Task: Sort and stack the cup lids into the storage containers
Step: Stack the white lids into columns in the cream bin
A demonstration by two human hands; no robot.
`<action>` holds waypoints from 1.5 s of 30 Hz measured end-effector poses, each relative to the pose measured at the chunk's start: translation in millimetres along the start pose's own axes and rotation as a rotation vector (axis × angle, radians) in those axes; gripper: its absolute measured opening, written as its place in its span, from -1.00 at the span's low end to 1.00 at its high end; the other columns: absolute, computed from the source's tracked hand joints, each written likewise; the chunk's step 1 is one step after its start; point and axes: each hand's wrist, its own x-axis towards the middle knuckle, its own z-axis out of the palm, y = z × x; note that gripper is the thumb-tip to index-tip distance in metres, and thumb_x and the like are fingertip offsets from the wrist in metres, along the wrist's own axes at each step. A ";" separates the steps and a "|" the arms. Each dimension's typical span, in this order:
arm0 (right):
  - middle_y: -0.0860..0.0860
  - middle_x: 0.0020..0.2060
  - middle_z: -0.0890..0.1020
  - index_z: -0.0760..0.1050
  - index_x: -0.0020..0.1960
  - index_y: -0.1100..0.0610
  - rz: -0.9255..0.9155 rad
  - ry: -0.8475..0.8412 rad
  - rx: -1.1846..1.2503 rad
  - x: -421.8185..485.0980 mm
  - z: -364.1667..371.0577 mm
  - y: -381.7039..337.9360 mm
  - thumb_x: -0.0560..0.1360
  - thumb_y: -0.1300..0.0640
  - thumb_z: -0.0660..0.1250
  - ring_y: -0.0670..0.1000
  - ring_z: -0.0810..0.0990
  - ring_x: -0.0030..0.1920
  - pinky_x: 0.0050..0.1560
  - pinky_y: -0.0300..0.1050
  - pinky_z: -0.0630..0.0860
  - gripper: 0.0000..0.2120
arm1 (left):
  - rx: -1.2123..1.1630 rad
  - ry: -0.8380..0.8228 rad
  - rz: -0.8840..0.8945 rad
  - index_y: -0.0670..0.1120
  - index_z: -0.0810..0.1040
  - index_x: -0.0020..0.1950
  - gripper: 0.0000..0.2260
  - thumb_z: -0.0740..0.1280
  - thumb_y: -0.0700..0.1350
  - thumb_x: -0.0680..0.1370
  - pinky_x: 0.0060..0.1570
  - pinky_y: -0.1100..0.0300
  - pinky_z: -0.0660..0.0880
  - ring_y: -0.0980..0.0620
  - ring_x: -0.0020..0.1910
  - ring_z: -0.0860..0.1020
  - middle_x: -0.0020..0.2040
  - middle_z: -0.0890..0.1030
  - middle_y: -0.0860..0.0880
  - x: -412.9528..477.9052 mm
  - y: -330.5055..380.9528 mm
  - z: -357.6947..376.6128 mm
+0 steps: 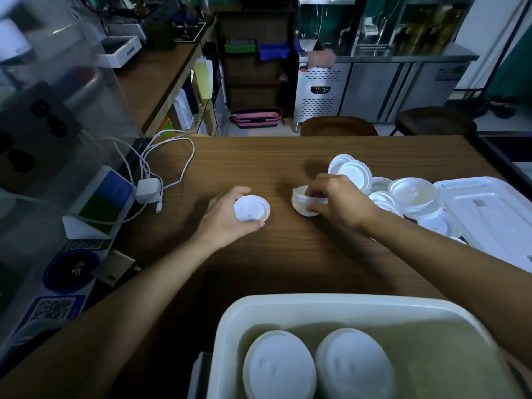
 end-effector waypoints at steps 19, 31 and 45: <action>0.00 -0.13 0.53 0.69 0.17 0.14 -0.175 0.305 0.105 -72.0 -68.9 -46.0 0.53 0.10 0.51 0.04 0.59 -0.11 -0.03 -0.26 0.50 -0.76 | -0.099 -0.153 0.315 0.32 0.28 0.53 -0.14 0.57 0.21 0.29 0.43 -0.16 0.42 0.19 0.37 0.52 0.27 0.58 0.25 -81.1 90.5 -76.7; -0.15 -0.14 0.69 0.67 0.21 -0.02 -0.021 0.254 0.347 -189.2 -100.6 -99.2 0.49 0.04 0.54 -0.14 0.67 -0.13 -0.15 -0.41 0.50 -0.70 | -0.087 -0.275 0.535 0.16 0.42 0.44 -0.22 0.70 0.03 0.30 0.38 0.20 0.49 0.22 0.34 0.55 0.28 0.60 0.16 -179.9 134.5 -101.9; -0.13 -0.15 0.73 0.66 0.14 -0.05 0.213 -0.043 0.397 -249.3 -80.7 -93.3 0.45 -0.13 0.54 -0.15 0.69 -0.20 -0.11 -0.20 0.58 -0.69 | 0.439 -0.476 0.558 0.29 0.44 0.25 -0.43 0.55 0.32 0.31 0.08 0.02 0.57 0.21 0.18 0.48 0.14 0.52 0.27 -212.4 134.5 -75.4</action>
